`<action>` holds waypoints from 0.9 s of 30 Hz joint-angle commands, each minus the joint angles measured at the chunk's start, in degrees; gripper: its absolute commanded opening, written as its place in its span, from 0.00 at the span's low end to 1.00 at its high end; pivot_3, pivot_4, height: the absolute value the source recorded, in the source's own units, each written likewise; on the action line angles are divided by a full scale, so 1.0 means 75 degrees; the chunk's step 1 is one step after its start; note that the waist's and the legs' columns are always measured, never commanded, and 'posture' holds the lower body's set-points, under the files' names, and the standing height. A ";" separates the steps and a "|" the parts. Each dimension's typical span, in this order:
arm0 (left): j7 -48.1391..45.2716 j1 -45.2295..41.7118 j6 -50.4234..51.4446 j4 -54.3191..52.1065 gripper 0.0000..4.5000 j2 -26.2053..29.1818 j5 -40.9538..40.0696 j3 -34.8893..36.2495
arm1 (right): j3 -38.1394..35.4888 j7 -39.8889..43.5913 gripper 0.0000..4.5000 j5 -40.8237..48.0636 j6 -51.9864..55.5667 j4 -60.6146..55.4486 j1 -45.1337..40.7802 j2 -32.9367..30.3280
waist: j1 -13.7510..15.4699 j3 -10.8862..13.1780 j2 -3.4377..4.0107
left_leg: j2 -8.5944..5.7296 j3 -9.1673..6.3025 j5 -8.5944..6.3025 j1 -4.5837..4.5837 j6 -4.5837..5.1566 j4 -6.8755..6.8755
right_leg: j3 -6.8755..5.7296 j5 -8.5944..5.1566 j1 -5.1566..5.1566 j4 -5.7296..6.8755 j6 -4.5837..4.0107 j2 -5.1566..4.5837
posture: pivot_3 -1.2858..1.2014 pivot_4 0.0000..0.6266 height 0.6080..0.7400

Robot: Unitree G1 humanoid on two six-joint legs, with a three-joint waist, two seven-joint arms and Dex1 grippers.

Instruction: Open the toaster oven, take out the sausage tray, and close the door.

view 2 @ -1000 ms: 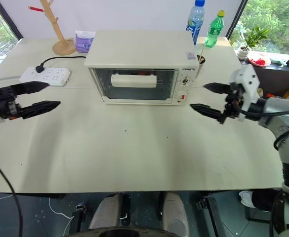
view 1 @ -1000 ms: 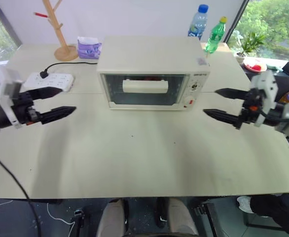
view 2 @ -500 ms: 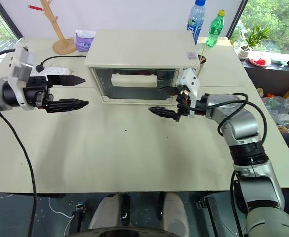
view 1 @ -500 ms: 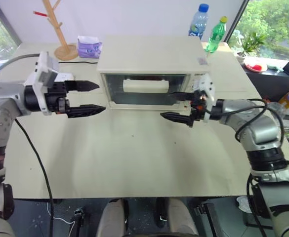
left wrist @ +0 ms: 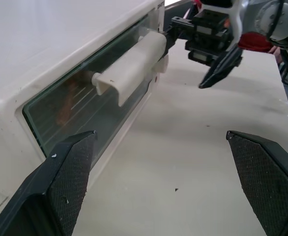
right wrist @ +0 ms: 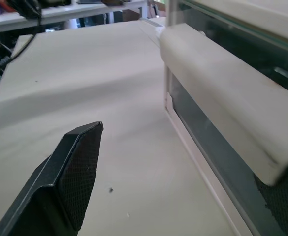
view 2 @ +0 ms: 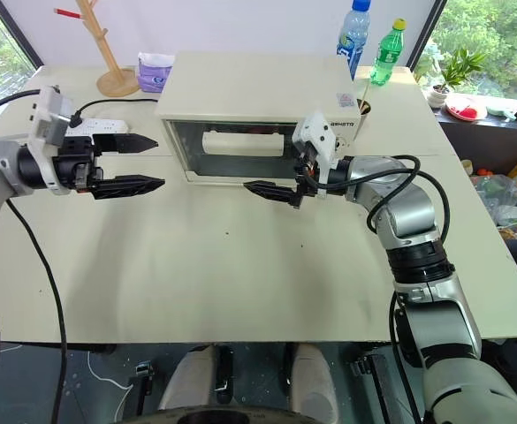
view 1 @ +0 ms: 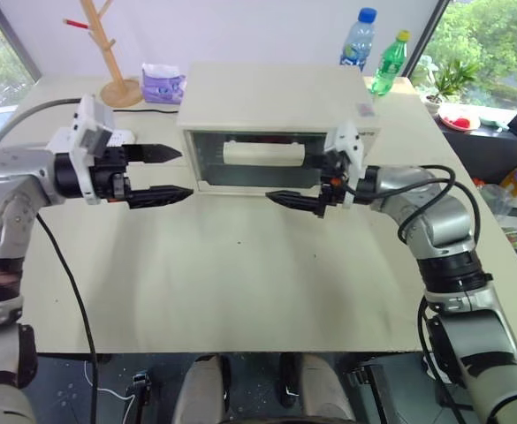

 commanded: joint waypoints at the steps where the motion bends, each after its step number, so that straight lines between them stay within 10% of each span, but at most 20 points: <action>1: -0.0043 -0.0402 -0.0183 0.0188 1.00 -0.0055 0.0151 -0.0017 | -0.0160 0.0011 0.99 0.0370 0.0182 -0.0936 0.0237 0.0020 | -0.0002 0.0000 0.0000 | 0.0000 0.0000 -0.0002 0.0000 0.0003 0.0000 | 0.0000 0.0000 -0.0001 0.0000 0.0000 0.0001 | 0.52 0.24 0.87; 11: -0.0148 -0.1819 -0.0276 0.1476 1.00 -0.0854 0.0436 -0.0408 | -0.0193 -0.0743 0.99 0.0638 0.0707 -0.2244 0.1313 0.0275 | -0.0012 0.0001 -0.0001 | 0.0002 -0.0002 -0.0003 -0.0001 0.0005 0.0003 | 0.0000 0.0000 -0.0003 0.0005 0.0000 0.0007 | 0.52 0.24 0.87; 14: -0.0228 -0.2251 -0.0468 0.2124 0.82 -0.1139 0.0668 -0.0536 | -0.0182 -0.0976 1.00 0.0617 0.0755 -0.2432 0.1573 0.0340 | -0.0027 0.0000 -0.0001 | 0.0002 -0.0001 -0.0003 0.0000 0.0005 0.0007 | 0.0000 0.0000 -0.0002 0.0005 0.0000 0.0006 | 0.52 0.24 0.87; 21: -0.0617 -0.2645 -0.1404 0.3170 0.00 -0.1566 0.1530 -0.1072 | -0.0108 -0.1299 1.00 0.0585 0.0794 -0.2771 0.1992 0.0407 | -0.0030 0.0001 -0.0001 | 0.0002 -0.0003 -0.0004 -0.0001 0.0007 0.0008 | 0.0000 0.0000 -0.0002 0.0006 0.0000 0.0009 | 0.52 0.24 0.87; 27: -0.0938 -0.2638 -0.2398 0.3872 0.00 -0.1698 0.2335 -0.1500 | -0.0198 -0.1484 1.00 0.0614 0.0831 -0.2885 0.2109 0.0393 | -0.0012 0.0001 -0.0001 | 0.0002 -0.0003 -0.0006 -0.0002 0.0010 0.0009 | 0.0000 0.0000 -0.0002 0.0005 0.0000 0.0009 | 0.52 0.24 0.87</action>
